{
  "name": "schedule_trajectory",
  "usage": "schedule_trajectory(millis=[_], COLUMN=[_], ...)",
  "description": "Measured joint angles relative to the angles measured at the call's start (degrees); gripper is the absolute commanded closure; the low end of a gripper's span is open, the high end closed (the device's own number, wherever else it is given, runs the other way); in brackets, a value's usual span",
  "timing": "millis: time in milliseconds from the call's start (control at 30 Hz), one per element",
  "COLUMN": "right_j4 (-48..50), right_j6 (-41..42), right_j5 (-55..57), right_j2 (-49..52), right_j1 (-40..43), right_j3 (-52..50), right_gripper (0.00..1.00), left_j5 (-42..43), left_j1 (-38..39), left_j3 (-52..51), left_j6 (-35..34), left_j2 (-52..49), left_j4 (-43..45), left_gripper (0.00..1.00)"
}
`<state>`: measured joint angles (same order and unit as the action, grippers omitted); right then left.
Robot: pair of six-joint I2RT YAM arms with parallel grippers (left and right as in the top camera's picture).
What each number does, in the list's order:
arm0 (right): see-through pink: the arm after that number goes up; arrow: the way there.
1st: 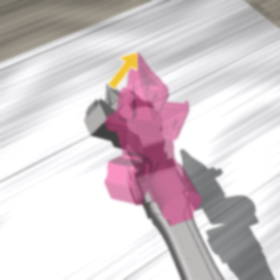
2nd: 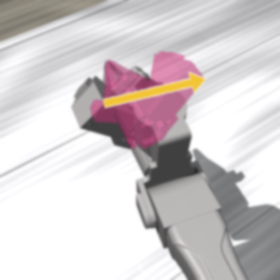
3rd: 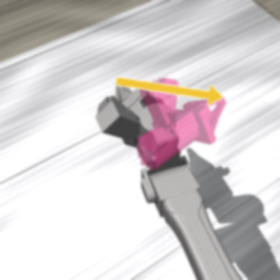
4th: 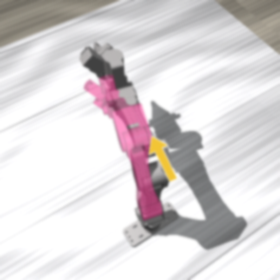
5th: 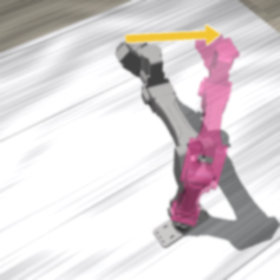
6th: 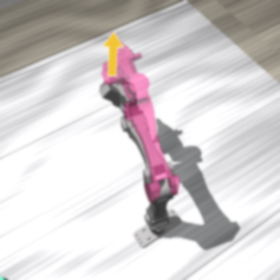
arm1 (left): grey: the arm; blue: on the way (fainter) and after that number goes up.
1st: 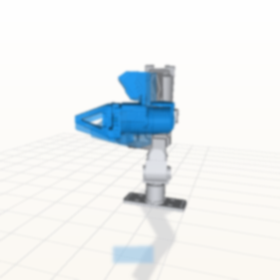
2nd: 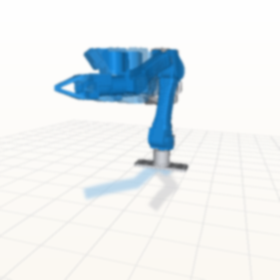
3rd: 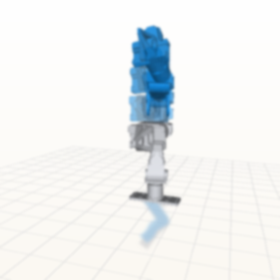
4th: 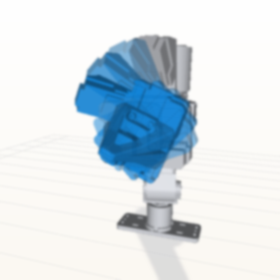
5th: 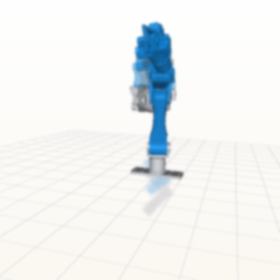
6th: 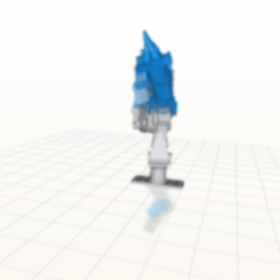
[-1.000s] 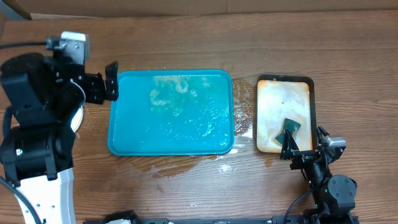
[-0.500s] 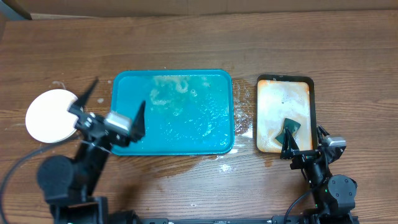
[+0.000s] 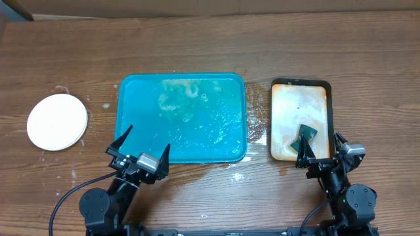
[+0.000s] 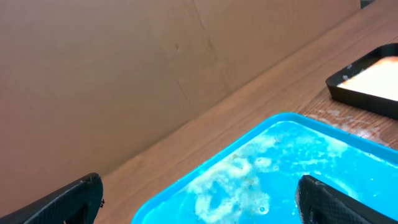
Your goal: Clean dirty plates on tray and stack at the side
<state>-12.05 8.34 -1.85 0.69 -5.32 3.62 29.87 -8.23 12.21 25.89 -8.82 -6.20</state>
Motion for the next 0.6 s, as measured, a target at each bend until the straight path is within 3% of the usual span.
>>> schedule_trajectory(millis=[200,367,600], right_j4=[0.0,0.0,0.0], right_j6=[0.0,0.0,0.0], right_j5=[0.0,0.0,0.2], right_j2=[0.0,0.0,0.0], right_j1=[0.0,0.0,0.0], right_j3=[0.0,0.0,0.0], right_gripper=[0.00,0.00,0.00], left_j5=[0.1,-1.7,-16.9], left_j1=[0.0,0.0,0.0], left_j3=[-5.1,-8.4,-8.6], left_j6=[-3.6,-10.9,-27.8], left_j2=[5.4,7.8,7.9], left_j4=[0.0,-0.5,-4.8], left_gripper=[0.00,0.00,0.00])
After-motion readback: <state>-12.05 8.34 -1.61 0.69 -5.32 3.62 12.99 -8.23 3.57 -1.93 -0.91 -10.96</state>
